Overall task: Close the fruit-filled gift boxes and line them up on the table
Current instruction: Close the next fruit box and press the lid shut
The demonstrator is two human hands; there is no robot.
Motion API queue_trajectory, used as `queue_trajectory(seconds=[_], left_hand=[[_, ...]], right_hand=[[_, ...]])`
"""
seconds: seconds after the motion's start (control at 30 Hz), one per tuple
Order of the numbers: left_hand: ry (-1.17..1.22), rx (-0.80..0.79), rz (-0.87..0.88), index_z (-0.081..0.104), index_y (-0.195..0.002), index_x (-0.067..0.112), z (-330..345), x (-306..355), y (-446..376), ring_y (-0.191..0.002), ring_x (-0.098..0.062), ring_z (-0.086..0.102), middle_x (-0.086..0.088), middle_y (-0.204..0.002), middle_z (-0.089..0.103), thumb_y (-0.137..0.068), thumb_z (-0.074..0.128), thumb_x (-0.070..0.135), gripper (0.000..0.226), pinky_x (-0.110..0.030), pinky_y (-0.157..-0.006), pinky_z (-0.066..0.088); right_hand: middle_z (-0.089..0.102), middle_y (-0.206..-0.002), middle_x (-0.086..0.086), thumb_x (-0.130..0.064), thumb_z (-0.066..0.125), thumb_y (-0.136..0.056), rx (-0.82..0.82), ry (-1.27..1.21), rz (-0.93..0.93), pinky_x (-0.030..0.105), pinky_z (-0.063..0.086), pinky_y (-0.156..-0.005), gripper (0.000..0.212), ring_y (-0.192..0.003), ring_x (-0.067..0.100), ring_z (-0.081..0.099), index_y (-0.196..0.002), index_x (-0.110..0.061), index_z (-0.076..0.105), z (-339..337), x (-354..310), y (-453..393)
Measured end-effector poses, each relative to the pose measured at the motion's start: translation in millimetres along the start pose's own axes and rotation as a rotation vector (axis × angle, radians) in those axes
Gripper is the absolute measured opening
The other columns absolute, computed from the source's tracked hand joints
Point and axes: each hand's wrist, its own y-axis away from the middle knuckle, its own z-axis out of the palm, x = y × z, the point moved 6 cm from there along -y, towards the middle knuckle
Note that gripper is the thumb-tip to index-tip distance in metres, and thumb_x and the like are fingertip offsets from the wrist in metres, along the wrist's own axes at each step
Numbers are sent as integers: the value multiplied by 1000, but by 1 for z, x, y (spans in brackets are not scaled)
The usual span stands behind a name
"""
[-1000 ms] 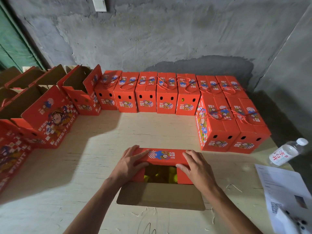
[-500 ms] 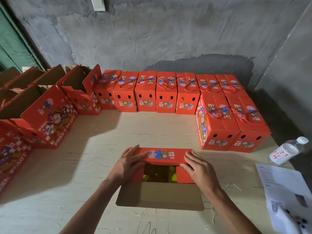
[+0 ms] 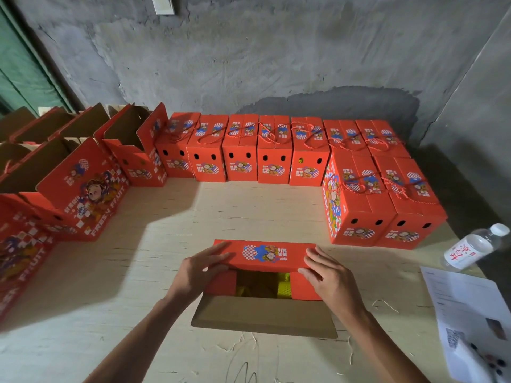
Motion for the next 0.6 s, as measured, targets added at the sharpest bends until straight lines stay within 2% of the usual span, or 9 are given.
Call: queue_trajectory(seconds=[0.07,0.17,0.3,0.37,0.47,0.53,0.6], left_hand=[[64,83,3,78,-115,37,0,-5,5,-128,-1,59,23,-137,63,-86,80,24,32,-27,-111,45],[62,41,-7,77,-115,43,0,-4,6,-130,0,57,25,-140,60,-91,76,33,26,-17,-108,43],[41,34,-26,76,-114,46,-3,2,7,-135,-2,50,26,-142,58,-93,73,35,24,-22,-107,43],[54,62,-38,77,-111,46,-3,5,9,-135,-1,49,26,-141,58,-92,74,37,20,-18,-104,42],[129,108,-71,81,-105,41,2,6,11,-131,4,51,27,-137,60,-92,76,35,15,-5,-95,42],[172,120,-95,82,-102,39,3,7,10,-128,5,54,26,-135,62,-90,77,37,13,-5,-92,43],[235,129,-128,83,-100,34,2,6,8,-126,3,56,24,-133,64,-88,79,35,12,-6,-88,46]], right_hand=[[72,-125,4,-23,88,-79,20,-30,21,38,59,-97,35,-125,19,65,-110,-10,80,2,1,2],[72,-127,1,-23,85,-83,19,-70,45,36,57,-101,30,-128,15,63,-111,-12,81,2,4,2],[68,-134,-4,-22,76,-92,-4,-205,117,36,54,-105,25,-134,7,57,-115,-14,79,3,12,2],[61,-143,-11,-24,72,-96,-33,-365,218,31,53,-104,24,-134,3,55,-118,-17,78,9,17,6],[50,-150,-24,-29,71,-97,-75,-525,381,14,48,-99,33,-133,-7,51,-129,-24,67,15,22,12],[53,-137,-35,-41,72,-94,-134,-628,541,6,49,-87,50,-120,-16,55,-141,-36,54,19,25,16],[67,-121,-32,-56,72,-90,-179,-705,640,5,51,-74,53,-105,-13,65,-138,-47,52,21,25,20]])
